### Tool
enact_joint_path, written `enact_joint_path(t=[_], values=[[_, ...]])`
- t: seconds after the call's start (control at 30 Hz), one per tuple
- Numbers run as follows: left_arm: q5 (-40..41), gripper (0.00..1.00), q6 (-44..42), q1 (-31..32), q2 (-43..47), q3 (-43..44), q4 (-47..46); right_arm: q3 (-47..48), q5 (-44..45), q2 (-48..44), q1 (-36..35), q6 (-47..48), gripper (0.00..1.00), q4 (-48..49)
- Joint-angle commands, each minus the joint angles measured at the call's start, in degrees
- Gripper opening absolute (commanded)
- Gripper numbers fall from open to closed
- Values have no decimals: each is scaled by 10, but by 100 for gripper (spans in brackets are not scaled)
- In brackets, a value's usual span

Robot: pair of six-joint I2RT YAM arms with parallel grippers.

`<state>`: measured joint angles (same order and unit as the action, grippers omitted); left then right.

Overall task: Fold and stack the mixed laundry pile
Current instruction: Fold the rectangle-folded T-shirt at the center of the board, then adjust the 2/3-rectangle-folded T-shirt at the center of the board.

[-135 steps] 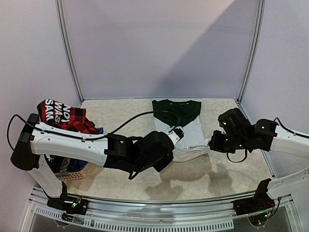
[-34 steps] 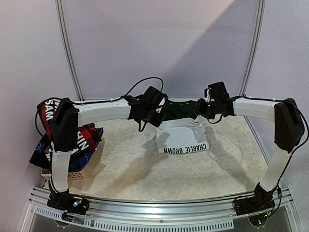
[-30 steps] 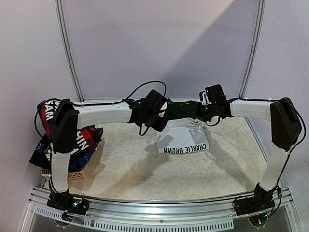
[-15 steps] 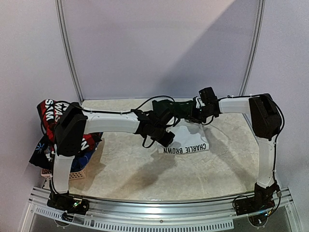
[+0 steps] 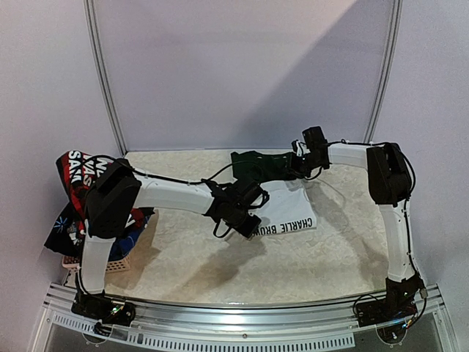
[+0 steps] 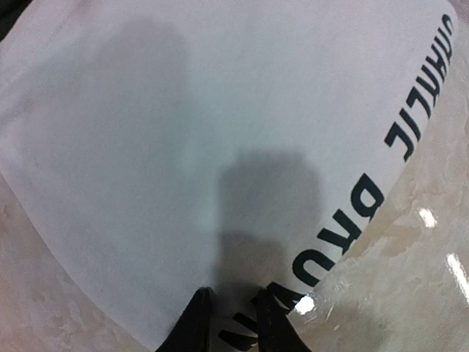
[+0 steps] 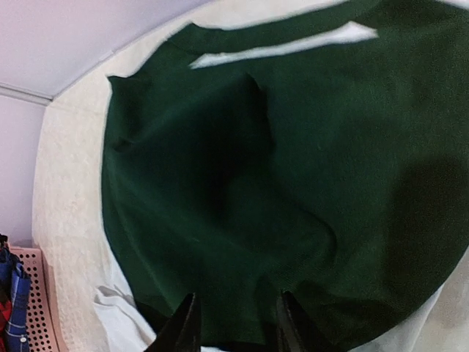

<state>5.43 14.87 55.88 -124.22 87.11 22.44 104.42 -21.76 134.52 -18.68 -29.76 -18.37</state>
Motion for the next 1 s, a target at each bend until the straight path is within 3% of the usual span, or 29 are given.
enact_joint_path(t=[0.0, 0.13, 0.5, 0.97], values=[[16, 22, 12, 13, 18, -28, -8, 22, 13, -39, 2, 22, 38, -33], [26, 22, 12, 15, 34, -45, -25, -64, 35, -134, 2, 24, 44, -13], [25, 22, 12, 15, 56, -111, -106, -343, 14, -335, -12, -10, 42, 80], [41, 21, 16, 15, 54, -142, -128, -406, -24, -291, -45, -34, 32, 105]])
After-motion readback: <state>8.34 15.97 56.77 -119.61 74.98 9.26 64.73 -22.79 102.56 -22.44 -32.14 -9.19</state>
